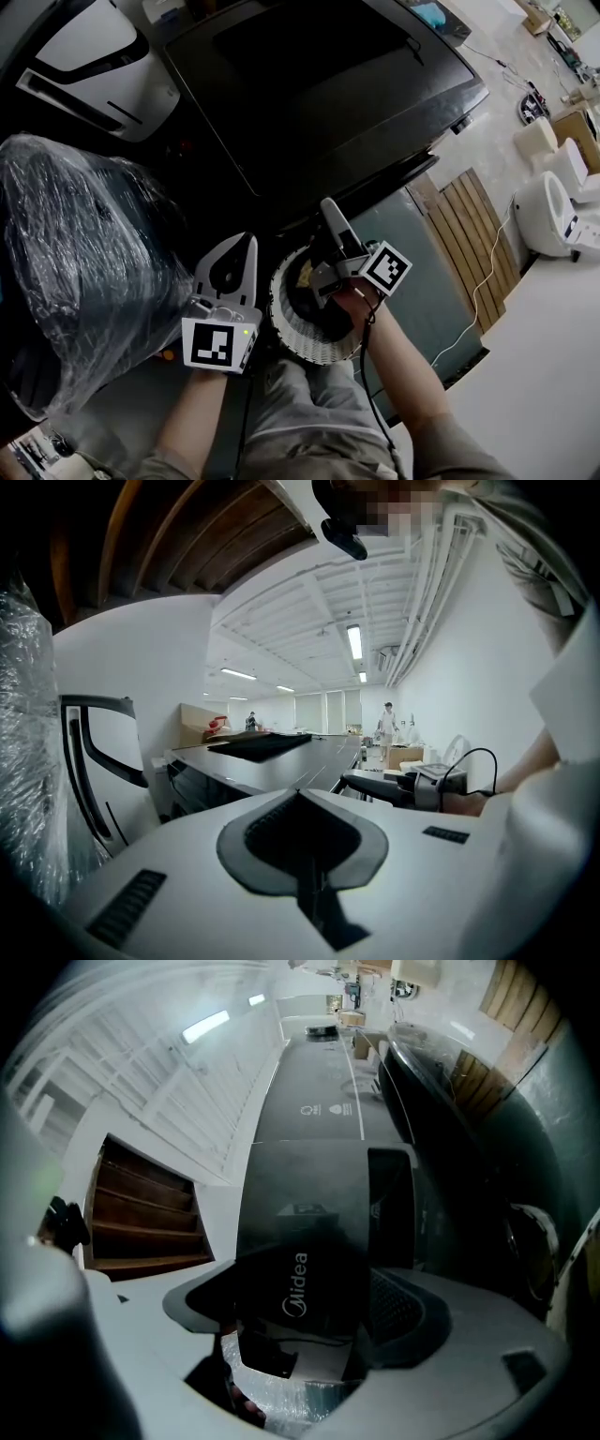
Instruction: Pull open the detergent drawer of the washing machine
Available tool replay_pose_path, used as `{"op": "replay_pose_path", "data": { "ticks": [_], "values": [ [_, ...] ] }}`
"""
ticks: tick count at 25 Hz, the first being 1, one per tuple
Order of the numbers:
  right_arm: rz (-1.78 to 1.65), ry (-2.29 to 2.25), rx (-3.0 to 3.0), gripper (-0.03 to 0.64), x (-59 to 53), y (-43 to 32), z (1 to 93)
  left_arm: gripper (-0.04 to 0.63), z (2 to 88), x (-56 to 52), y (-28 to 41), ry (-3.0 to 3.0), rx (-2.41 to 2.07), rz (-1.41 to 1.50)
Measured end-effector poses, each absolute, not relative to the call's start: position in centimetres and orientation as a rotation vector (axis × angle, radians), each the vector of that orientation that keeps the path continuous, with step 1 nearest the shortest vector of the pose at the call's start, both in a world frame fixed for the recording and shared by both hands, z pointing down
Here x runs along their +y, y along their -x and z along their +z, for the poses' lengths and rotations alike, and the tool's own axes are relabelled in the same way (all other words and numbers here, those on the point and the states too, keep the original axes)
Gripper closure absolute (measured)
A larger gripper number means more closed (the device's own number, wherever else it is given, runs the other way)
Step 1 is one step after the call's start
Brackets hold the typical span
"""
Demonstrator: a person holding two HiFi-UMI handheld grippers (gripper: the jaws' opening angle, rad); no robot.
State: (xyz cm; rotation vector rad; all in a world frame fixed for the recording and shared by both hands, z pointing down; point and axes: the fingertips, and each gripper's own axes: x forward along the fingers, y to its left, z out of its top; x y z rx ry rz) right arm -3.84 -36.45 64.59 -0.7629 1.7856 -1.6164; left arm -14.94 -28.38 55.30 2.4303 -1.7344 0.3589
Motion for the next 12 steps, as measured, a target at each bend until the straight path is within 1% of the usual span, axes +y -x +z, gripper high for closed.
{"op": "replay_pose_path", "data": {
  "ticks": [8, 12],
  "values": [
    [-1.647, 0.759, 1.766, 0.186, -35.4, 3.1, 64.6, 0.580, 55.2, -27.9, 14.0, -2.408, -1.693, 0.345],
    [-1.656, 0.767, 1.751, 0.187, -33.9, 2.0, 64.5, 0.580, 55.1, -27.7, 13.9, -2.471, -1.693, 0.388]
  ]
}}
